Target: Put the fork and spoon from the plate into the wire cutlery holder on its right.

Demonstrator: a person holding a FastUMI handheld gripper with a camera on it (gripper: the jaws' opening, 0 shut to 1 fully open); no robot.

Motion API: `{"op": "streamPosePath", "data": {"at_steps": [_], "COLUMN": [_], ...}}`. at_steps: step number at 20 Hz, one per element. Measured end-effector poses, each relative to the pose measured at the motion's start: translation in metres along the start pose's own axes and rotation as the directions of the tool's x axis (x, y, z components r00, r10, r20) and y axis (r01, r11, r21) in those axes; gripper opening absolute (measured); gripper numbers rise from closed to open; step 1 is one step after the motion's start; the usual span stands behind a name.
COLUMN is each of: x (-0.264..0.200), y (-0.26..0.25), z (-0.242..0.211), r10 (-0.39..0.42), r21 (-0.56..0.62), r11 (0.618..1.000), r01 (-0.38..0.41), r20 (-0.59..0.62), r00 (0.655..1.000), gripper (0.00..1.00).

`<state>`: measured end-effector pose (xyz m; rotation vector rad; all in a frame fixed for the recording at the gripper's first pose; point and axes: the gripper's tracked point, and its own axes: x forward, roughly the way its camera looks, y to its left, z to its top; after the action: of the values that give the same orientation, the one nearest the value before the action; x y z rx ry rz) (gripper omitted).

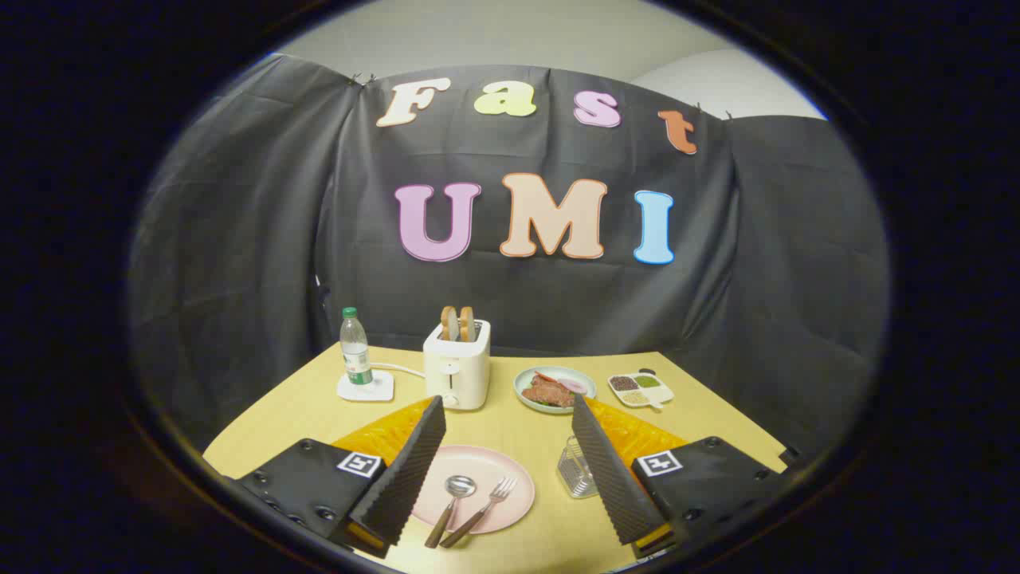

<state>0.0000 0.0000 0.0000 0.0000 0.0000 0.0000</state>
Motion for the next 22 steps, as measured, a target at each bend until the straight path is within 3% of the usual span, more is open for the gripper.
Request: {"op": "streamPosePath", "data": {"at_steps": [14,22], "x": [-0.003,-0.002], "y": [-0.020,-0.014], "z": [-0.002,-0.029], "r10": [-0.028,-0.054], "r21": [0.030,0.005], "r11": [0.999,0.998], "r01": [0.028,0.055], "r20": [0.002,-0.033], "r00": [1.000,0.998], "gripper": [1.00,1.00]}}
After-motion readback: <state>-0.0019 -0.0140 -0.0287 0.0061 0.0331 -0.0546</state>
